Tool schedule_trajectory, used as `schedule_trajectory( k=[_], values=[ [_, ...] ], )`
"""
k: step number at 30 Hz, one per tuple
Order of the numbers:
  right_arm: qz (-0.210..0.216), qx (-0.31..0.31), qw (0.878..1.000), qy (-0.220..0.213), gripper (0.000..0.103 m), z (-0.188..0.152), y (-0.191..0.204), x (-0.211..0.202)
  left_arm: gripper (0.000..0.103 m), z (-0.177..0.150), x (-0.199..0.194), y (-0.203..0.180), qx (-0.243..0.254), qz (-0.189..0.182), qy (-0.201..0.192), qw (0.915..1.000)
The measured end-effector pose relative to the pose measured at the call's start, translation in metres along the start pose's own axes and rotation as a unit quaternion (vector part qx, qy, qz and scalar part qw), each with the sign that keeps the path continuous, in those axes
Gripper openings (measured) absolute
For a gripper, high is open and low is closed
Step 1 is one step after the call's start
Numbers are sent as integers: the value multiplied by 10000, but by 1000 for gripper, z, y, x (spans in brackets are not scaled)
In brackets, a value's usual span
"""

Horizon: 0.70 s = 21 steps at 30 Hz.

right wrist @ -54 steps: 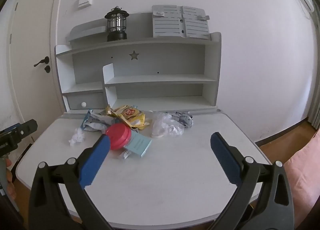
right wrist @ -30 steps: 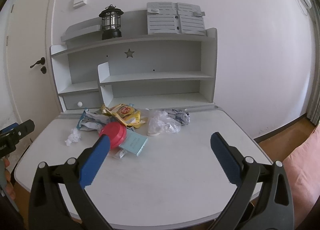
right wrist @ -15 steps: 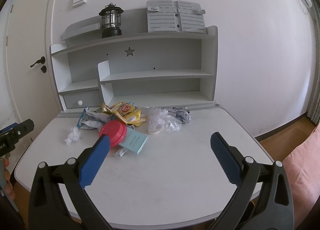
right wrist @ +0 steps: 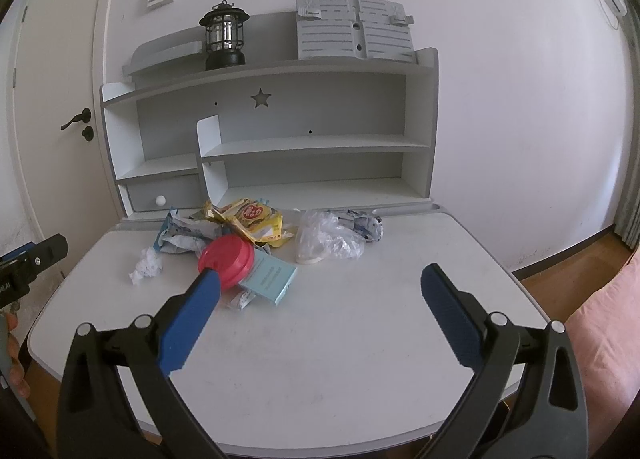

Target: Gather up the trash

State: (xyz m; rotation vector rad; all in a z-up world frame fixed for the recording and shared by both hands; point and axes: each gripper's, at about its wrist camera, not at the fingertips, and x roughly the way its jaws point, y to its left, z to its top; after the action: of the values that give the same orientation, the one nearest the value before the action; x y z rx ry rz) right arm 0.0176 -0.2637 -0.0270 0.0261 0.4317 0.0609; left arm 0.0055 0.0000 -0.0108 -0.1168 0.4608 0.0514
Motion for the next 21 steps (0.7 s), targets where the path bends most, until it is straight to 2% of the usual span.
schedule_trajectory(
  k=[12,18,21],
  values=[
    [129,249,9996,11,97,-5,-2,5,97,-3,5,2,-46,13,87,10000],
    [218,376,9989,175,97,-7,-2,11,97,-1,10,2,-14,90,360,9993],
    [280,215,9992,160,97,-4,4,20,97,0,17,5,-31,132,503,9986]
  ],
)
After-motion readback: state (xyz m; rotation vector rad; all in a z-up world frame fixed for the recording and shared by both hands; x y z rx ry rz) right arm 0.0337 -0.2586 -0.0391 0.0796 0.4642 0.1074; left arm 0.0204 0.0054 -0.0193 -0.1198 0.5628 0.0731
